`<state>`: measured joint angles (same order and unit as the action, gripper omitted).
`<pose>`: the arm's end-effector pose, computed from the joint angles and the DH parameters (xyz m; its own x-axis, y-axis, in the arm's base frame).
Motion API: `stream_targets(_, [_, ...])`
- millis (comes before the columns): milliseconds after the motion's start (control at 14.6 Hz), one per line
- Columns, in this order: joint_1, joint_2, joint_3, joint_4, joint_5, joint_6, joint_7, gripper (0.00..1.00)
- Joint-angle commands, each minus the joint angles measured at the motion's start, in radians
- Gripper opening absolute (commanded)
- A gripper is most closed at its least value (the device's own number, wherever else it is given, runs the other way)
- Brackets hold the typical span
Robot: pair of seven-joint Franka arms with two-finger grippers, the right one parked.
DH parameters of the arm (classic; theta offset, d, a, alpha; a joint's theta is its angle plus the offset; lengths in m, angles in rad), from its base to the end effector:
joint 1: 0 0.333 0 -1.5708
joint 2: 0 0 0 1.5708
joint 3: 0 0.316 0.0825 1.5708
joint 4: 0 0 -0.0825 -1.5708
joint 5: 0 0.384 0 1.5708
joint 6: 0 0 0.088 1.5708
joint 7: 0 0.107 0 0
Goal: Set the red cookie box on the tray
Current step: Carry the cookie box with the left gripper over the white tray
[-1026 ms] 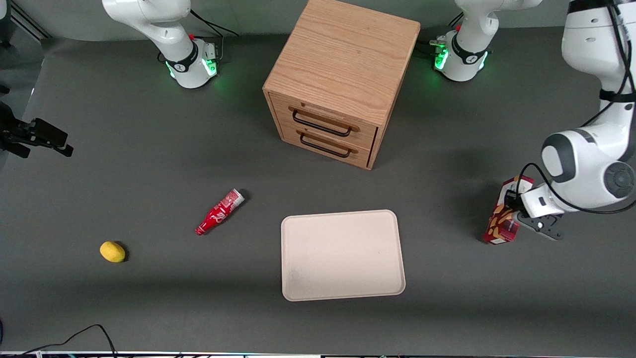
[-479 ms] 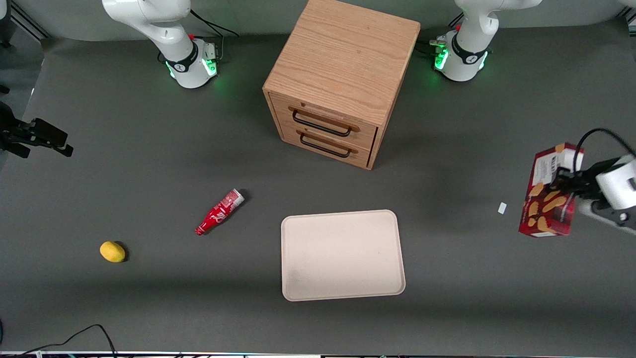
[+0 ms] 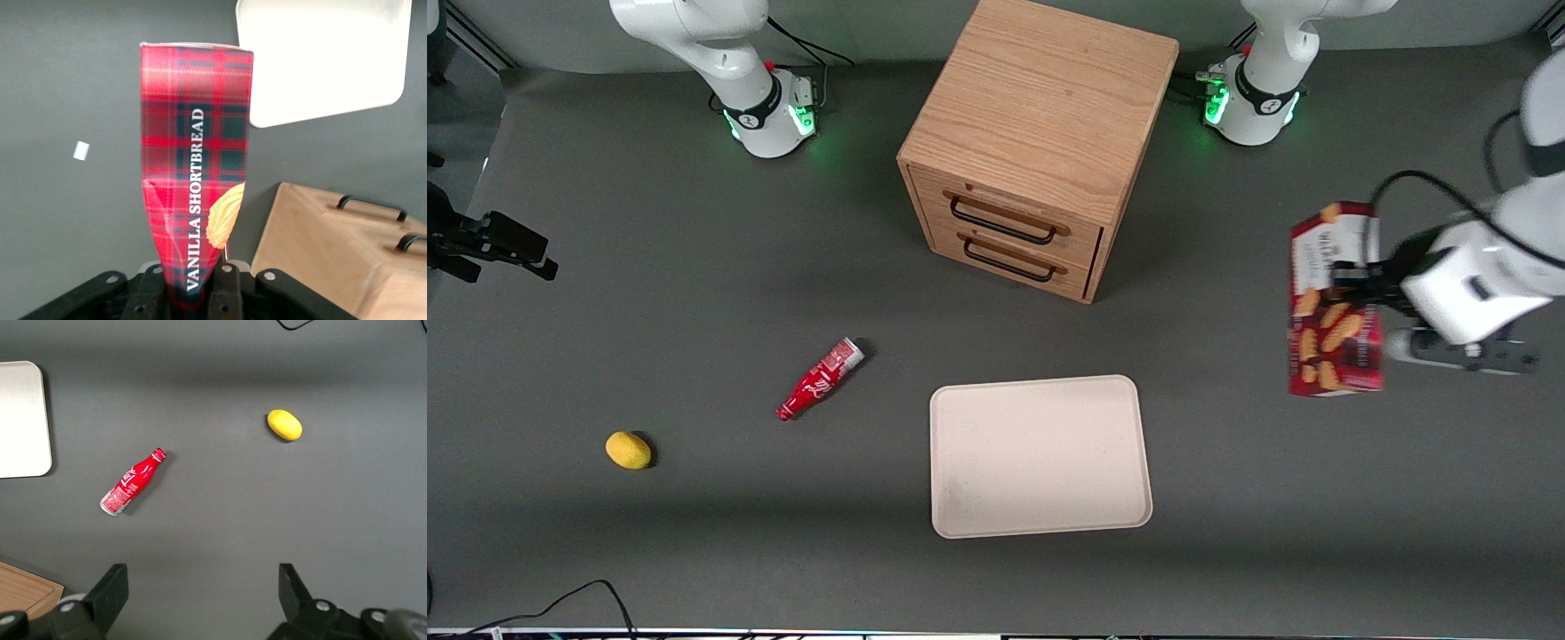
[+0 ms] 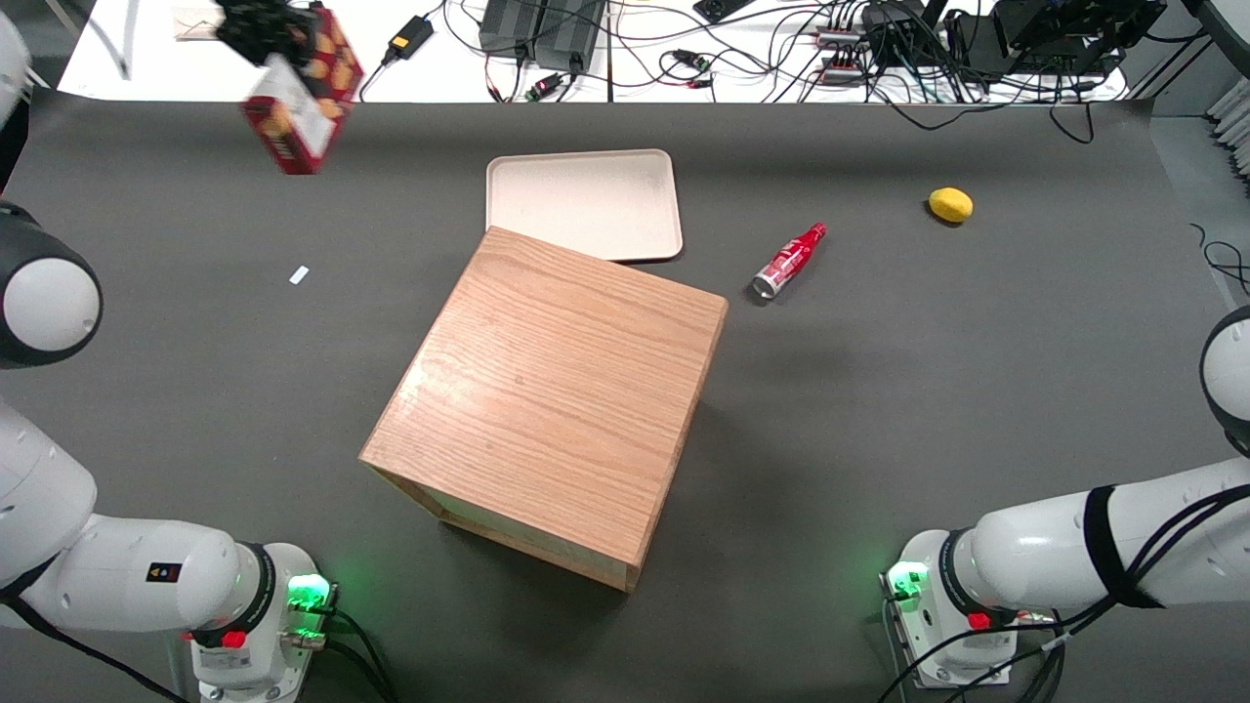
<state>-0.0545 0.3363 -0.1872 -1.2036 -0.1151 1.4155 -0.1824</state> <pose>0.6195 -0.1441 0.5859 0.9865 -0.0742 -0.1462 -0.0518 -0.9871 0.1515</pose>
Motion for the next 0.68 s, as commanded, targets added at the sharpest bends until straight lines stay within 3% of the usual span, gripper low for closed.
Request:
stream_targets(0, [0.001, 0.075, -0.119, 0.013, 0.069, 0.123, -0.197, 0.0])
stream_targets(274, [-0.004, 0.205, -0.225, -0.046, 0.211, 0.366, -0.308, 0.0])
stream_targets(615, [-0.039, 0.352, -0.241, -0.053, 0.325, 0.551, -0.381, 0.0])
